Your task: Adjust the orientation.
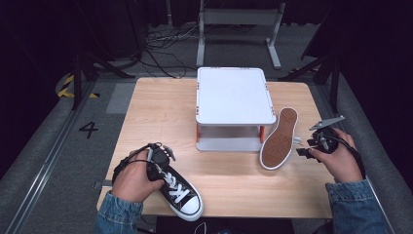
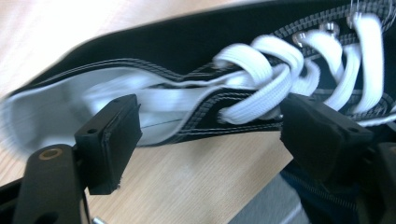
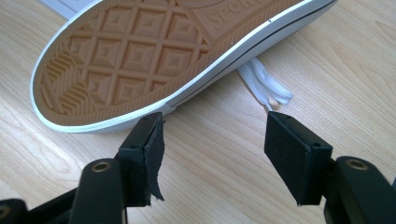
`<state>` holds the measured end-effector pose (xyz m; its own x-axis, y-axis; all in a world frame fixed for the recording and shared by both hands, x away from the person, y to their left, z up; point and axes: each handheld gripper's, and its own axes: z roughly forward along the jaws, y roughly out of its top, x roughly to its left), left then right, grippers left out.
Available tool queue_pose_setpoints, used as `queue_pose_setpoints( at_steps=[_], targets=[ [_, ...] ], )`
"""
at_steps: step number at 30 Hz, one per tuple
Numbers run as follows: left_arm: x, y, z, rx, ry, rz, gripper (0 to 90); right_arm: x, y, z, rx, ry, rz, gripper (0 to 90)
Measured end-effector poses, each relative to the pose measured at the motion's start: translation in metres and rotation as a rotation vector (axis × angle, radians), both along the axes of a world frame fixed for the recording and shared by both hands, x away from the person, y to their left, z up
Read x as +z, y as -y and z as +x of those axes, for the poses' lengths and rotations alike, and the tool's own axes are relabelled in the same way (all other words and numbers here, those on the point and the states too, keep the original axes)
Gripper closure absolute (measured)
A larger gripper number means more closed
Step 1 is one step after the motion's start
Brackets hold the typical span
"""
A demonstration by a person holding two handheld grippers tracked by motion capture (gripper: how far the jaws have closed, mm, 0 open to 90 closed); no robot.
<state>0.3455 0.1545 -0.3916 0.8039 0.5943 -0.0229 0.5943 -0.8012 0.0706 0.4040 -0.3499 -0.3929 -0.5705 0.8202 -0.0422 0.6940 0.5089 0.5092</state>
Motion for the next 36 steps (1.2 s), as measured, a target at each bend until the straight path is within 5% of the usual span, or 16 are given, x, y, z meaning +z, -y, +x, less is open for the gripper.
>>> queue_pose_setpoints(
  at_steps=[7, 13, 17, 18, 23, 24, 25, 27, 31, 34, 35, 36],
  targets=[
    [-0.011, -0.005, 0.008, -0.096, -0.092, -0.046, 31.6, -0.002, 0.003, -0.004, -0.001, 0.000, 0.002, 38.2],
    [-0.015, -0.002, 0.003, -0.202, -0.121, 0.042, 38.5, -0.004, 0.000, -0.004, 0.019, -0.003, 0.002, 37.5],
    [-0.011, 0.000, 0.005, -0.230, -0.130, 0.049, 55.7, -0.004, 0.000, -0.004, 0.015, -0.006, 0.001, 37.4],
    [-0.009, 0.000, 0.004, -0.244, -0.137, 0.041, 65.7, -0.004, -0.001, -0.004, 0.021, -0.007, 0.003, 37.5],
    [-0.004, 0.000, -0.001, -0.257, -0.145, 0.005, 77.8, -0.005, -0.001, -0.003, 0.025, -0.007, 0.004, 37.4],
    [0.000, 0.000, -0.002, -0.266, -0.146, -0.020, 77.8, -0.005, -0.001, -0.003, 0.025, -0.007, 0.004, 37.4],
    [0.010, -0.002, -0.004, -0.257, -0.116, -0.092, 81.2, -0.005, -0.001, -0.004, 0.029, -0.003, 0.006, 37.3],
    [0.016, -0.003, -0.005, -0.250, -0.092, -0.118, 83.8, -0.004, -0.001, -0.004, 0.028, -0.002, 0.007, 37.2],
    [0.033, -0.008, -0.005, -0.083, -0.022, -0.153, 84.9, -0.005, 0.000, -0.004, 0.021, -0.003, 0.006, 37.3],
    [0.048, -0.020, 0.000, 0.144, 0.099, -0.190, 84.9, -0.006, 0.001, -0.005, 0.019, -0.001, 0.008, 37.3],
    [0.048, -0.020, 0.000, 0.144, 0.099, -0.190, 84.8, -0.006, 0.001, -0.005, 0.019, -0.001, 0.008, 37.3],
    [0.050, -0.025, 0.003, 0.206, 0.133, -0.198, 84.8, -0.006, 0.001, -0.005, 0.019, -0.002, 0.006, 37.3]
  ],
)
